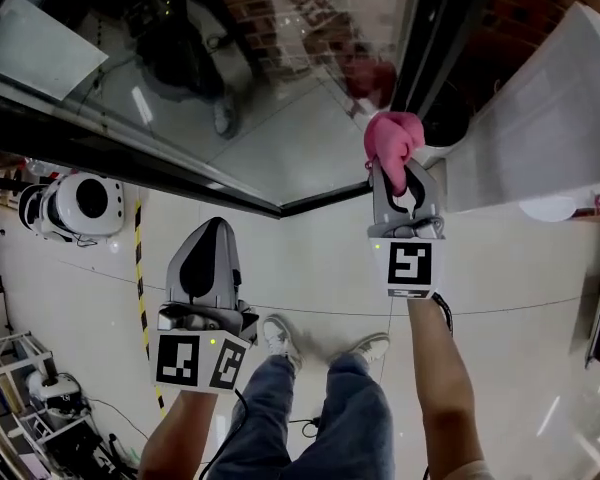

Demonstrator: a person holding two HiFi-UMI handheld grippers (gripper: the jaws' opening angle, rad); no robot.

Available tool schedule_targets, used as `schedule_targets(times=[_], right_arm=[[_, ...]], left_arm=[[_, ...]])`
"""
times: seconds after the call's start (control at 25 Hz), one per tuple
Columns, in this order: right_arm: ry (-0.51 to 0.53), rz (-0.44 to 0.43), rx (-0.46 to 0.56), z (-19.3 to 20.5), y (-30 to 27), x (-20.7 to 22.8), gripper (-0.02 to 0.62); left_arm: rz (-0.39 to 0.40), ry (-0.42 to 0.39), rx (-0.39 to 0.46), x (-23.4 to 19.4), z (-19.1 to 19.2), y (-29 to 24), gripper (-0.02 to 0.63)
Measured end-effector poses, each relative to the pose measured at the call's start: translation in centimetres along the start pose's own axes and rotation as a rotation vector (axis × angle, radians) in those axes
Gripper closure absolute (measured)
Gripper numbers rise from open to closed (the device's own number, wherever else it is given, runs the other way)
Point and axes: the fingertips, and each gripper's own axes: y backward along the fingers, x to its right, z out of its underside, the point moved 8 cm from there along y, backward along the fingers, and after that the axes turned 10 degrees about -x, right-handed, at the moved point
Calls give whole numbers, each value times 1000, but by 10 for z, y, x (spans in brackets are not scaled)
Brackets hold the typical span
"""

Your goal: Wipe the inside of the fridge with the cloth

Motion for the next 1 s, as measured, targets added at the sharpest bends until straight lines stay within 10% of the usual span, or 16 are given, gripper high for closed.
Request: schedule_targets(times=[0.44, 1.0], right_arm=[[-189, -136, 204, -65, 39, -97, 535], [-26, -351, 166, -9, -6, -222, 534]], left_arm=[[-46, -43, 77, -17, 10, 4, 594], [-41, -60, 172, -61, 71, -18, 594]])
